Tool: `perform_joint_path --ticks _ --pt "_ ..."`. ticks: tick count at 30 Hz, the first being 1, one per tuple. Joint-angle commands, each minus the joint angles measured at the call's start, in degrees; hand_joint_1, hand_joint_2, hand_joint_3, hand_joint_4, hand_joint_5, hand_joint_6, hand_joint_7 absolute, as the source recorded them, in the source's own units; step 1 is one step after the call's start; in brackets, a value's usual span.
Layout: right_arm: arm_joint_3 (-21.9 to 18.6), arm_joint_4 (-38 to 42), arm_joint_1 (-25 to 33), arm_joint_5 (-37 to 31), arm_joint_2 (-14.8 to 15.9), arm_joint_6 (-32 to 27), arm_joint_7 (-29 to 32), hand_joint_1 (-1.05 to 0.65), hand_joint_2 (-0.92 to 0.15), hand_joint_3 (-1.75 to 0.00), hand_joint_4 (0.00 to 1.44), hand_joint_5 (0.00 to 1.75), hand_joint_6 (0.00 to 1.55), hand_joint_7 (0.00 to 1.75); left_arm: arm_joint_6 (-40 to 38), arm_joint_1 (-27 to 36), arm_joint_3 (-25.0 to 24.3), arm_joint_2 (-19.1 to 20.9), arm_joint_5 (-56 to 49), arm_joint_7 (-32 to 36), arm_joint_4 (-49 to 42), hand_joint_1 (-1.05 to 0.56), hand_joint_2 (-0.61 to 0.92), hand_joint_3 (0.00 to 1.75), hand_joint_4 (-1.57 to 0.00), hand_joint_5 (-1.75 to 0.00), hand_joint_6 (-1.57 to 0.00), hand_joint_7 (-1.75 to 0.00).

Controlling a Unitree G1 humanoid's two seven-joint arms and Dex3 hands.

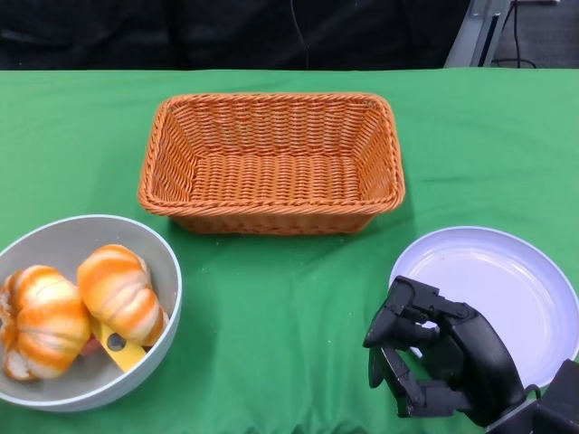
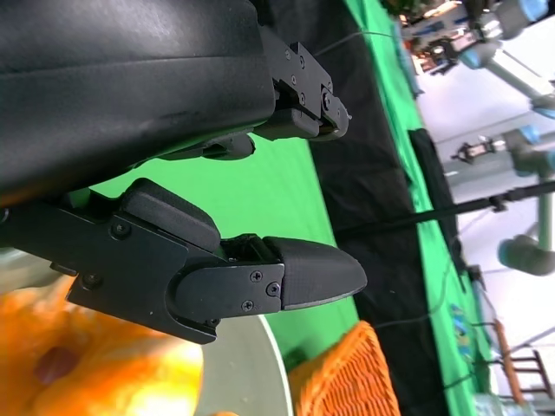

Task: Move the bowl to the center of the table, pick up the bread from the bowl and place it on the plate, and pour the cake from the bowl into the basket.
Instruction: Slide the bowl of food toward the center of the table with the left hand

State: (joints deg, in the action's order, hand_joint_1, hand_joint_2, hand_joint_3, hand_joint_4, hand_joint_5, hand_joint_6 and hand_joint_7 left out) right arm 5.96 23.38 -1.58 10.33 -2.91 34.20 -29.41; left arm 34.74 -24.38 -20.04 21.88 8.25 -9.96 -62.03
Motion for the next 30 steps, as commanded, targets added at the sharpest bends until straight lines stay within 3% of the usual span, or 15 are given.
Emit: perform_joint_path --ticks 1,16,20,30 --pt "-0.12 -0.66 0.51 0.26 0.15 0.39 0.41 -0.06 -0.56 -1.21 0.78 1.75 0.65 1.53 -4.24 -1.29 1.86 0.55 -2.15 2.56 -2.44 -0.79 0.92 0.53 -0.33 -0.02 -0.27 0.00" --pt "0.06 -0.77 0.39 0.07 0.08 0.40 0.72 -0.06 -0.54 -1.23 0.79 1.75 0.64 1.54 -13.57 -1.73 5.68 0.75 -3.49 0.46 -1.26 -0.75 0.92 0.57 -0.27 0.00 -0.24 0.00" --pt "0.09 -0.81 0.19 0.35 0.10 0.24 0.37 -0.06 -0.54 -1.24 0.78 1.75 0.64 1.54 -19.73 -0.04 6.76 -2.10 -1.64 -2.79 5.01 -0.76 0.92 0.54 -0.29 -0.01 -0.26 -0.01" --pt "0.05 -0.69 0.17 0.14 -0.04 0.51 0.62 -0.06 -0.54 -1.23 0.79 1.75 0.64 1.53 -25.05 4.55 7.98 -4.69 -0.83 -3.07 16.59 -0.76 0.92 0.52 -0.31 -0.01 -0.28 -0.01"
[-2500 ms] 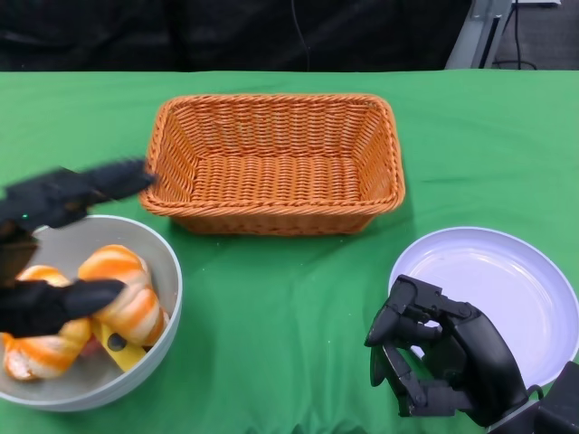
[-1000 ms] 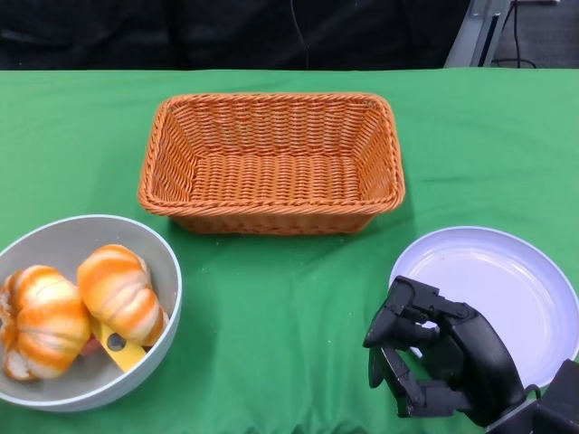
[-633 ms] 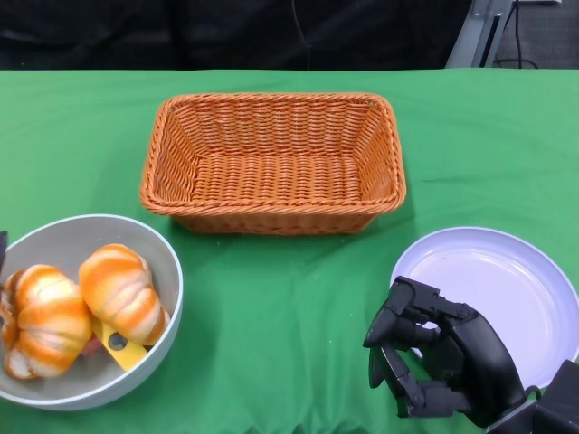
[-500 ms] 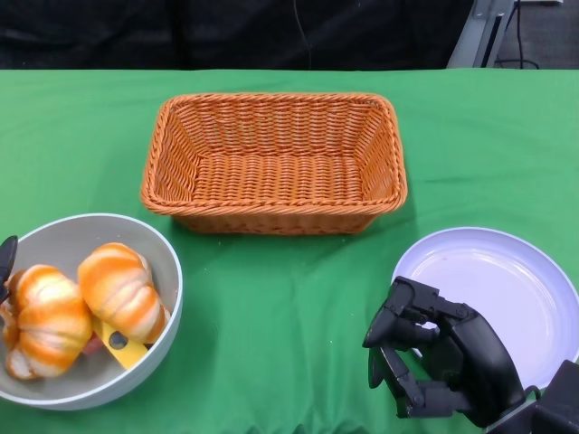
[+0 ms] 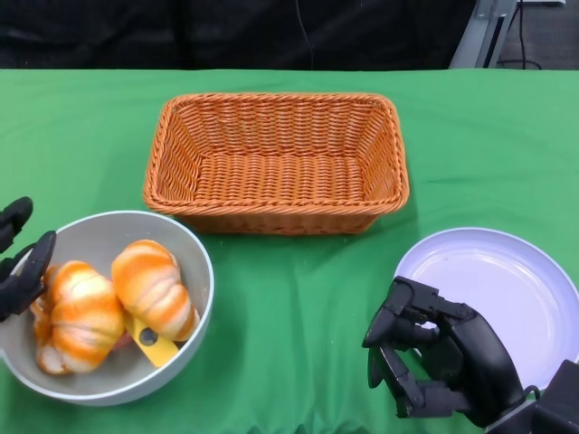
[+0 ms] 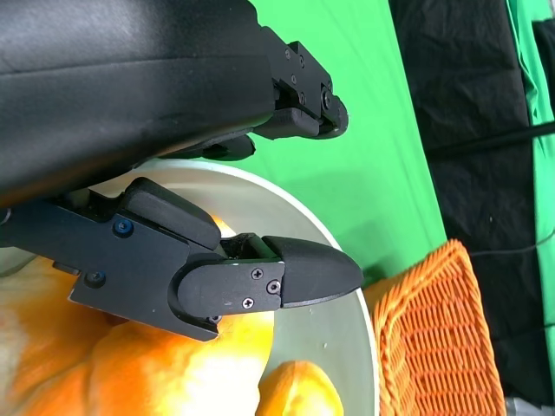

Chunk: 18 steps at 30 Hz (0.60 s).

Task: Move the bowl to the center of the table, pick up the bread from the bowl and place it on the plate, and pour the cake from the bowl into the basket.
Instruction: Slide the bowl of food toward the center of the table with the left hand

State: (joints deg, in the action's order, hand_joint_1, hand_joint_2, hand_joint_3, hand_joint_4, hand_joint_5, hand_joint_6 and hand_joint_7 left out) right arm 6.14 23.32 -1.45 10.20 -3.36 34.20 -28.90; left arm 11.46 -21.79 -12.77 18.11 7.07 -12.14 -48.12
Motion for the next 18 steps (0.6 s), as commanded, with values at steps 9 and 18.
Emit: perform_joint_path --ticks 9,18 --pt "-0.06 -0.77 0.21 -0.29 0.61 0.60 0.52 -0.07 -0.53 -1.23 0.79 1.75 0.65 1.53 -9.44 7.31 3.06 -3.32 -1.69 2.86 17.92 -0.74 0.92 0.58 -0.21 0.00 -0.22 0.00" --pt "-0.15 0.26 -0.20 0.33 0.63 1.35 -0.28 -0.06 -0.53 -1.23 0.78 1.75 0.65 1.53 -17.02 11.09 4.58 -5.85 -1.83 4.41 29.91 -0.69 0.92 0.63 -0.17 0.00 -0.18 0.00"
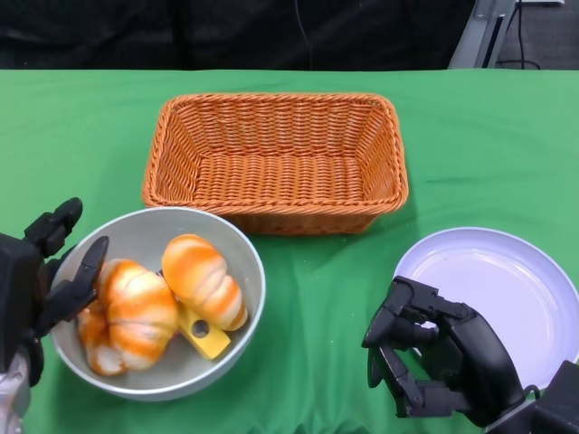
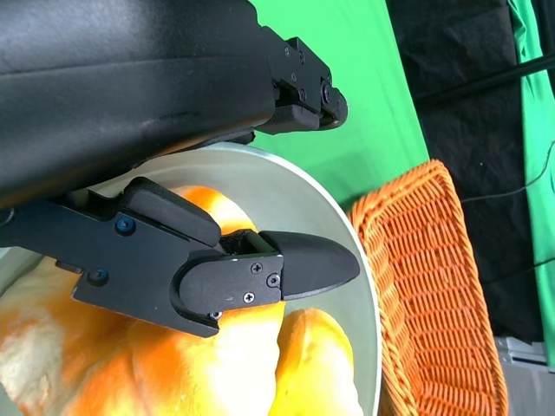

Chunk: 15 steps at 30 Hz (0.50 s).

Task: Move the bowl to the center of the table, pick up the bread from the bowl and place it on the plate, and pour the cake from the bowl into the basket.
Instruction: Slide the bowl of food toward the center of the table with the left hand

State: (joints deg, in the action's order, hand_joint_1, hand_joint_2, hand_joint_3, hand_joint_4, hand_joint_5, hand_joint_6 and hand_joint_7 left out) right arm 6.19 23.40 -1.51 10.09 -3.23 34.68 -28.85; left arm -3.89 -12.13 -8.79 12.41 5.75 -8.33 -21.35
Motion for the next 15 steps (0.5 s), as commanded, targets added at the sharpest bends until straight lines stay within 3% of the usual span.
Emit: perform_joint_path --ticks 1,15 --pt "-0.18 0.17 -0.15 0.39 0.56 0.86 -0.36 -0.06 -0.53 -1.23 0.78 1.75 0.64 1.52 -2.18 1.87 0.87 -0.34 -0.64 0.59 4.29 -0.69 0.92 0.63 -0.17 0.00 -0.17 0.00" --pt "-0.11 0.28 -0.12 0.27 0.70 1.50 -0.64 -0.06 -0.54 -1.22 0.78 1.75 0.65 1.50 -11.60 6.76 3.13 -3.65 1.40 -0.46 19.75 -0.67 0.92 0.62 -0.16 0.00 -0.18 0.00"
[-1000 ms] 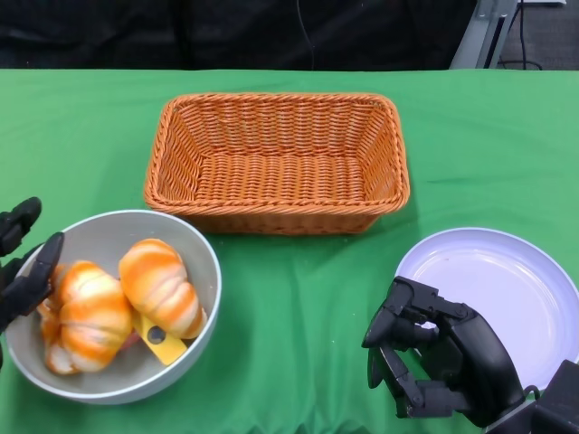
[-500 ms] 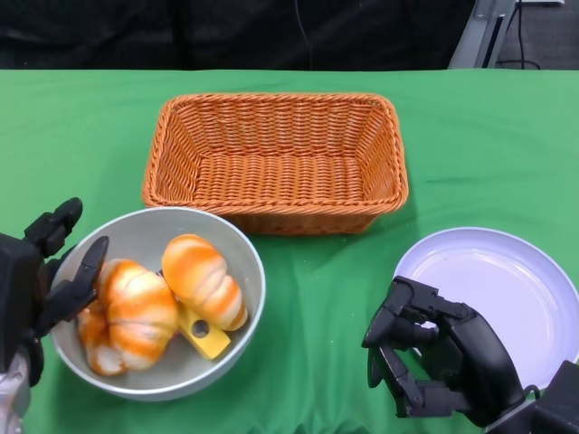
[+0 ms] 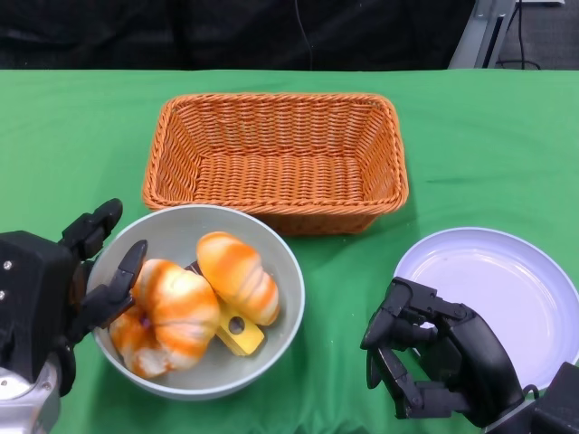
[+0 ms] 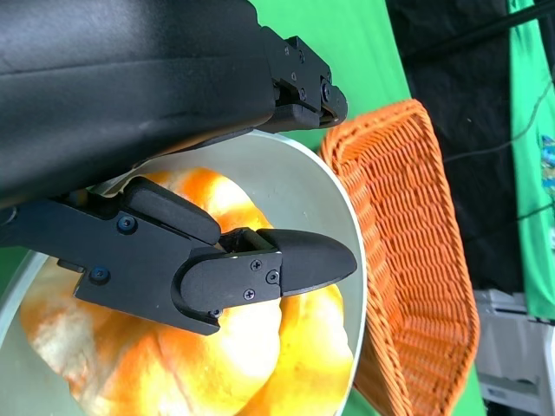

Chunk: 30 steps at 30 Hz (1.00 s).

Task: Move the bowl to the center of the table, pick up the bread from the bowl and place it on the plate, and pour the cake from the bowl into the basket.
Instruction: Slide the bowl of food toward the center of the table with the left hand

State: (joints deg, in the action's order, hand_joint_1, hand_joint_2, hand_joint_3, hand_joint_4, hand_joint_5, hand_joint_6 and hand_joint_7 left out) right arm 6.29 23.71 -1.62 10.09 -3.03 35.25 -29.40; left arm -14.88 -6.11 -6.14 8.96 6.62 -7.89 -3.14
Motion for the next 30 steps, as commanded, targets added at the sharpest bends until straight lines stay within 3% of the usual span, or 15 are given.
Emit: perform_joint_path --ticks 1,30 --pt "-0.20 0.05 -0.03 0.30 0.47 0.96 -0.12 -0.06 -0.54 -1.22 0.78 1.75 0.65 1.50 -0.82 0.90 0.62 -0.36 0.65 -0.91 2.03 -0.66 0.92 0.62 -0.16 0.00 -0.17 0.00" --pt "-0.12 0.01 0.22 0.05 0.06 1.97 -0.08 -0.05 -0.55 -1.20 0.79 1.75 0.66 1.50 -1.05 2.68 4.98 -1.36 2.00 -3.50 6.47 -0.67 0.92 0.59 -0.17 -0.01 -0.18 0.00"
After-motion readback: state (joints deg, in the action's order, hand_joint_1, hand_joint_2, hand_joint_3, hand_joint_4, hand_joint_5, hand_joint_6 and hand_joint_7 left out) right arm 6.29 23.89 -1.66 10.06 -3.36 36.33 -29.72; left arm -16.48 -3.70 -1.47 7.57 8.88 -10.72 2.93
